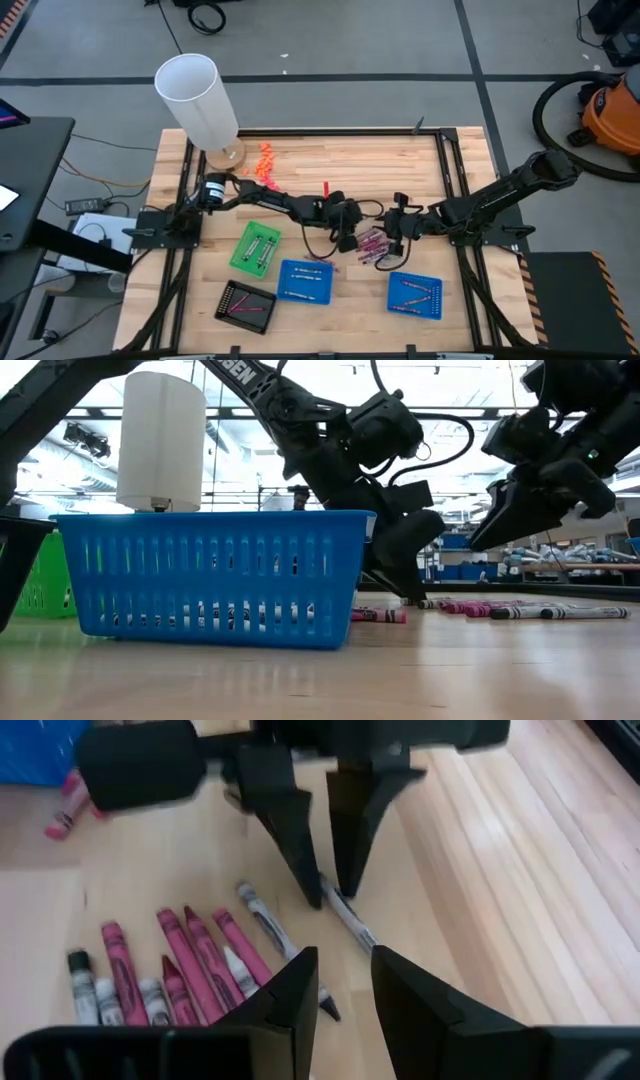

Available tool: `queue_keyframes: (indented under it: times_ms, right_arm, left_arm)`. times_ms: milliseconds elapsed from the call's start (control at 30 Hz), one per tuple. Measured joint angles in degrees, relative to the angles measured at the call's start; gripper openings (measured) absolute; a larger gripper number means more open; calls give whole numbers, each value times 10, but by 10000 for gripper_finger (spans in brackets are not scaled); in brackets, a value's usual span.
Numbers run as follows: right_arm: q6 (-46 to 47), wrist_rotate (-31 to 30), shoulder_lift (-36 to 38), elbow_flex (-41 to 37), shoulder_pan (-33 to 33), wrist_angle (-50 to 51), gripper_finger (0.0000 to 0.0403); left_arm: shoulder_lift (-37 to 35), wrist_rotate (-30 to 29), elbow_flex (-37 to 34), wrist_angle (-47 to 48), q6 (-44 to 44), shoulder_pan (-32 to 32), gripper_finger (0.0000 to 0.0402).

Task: Sort crayons
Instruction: Put the white crayon into the left blue basket

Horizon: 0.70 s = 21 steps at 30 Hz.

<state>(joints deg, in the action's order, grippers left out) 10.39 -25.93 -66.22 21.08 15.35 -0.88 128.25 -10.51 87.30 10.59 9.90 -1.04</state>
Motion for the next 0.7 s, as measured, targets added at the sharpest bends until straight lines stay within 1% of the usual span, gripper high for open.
queue_keyframes:
  times_ms: [200, 267, 367, 500, 700]
  right_arm:
    - [1, 0, 9, 0, 1, 6, 106]
    - [2, 2, 8, 0, 3, 0, 106]
    - [3, 1, 10, 0, 8, 4, 106]
    - [6, 0, 10, 0, 13, 6, 106]
    - [6, -4, 8, 0, 19, 1, 106]
  left_arm:
    - [-3, 13, 0, 19, 5, 0, 30]
    - [-5, 13, 0, 27, 9, 0, 14]
    - [-15, 15, -1, 56, 12, -1, 11]
    - [-44, 11, -5, 126, 15, -4, 13]
    - [-119, -10, -5, 226, 41, -24, 13]
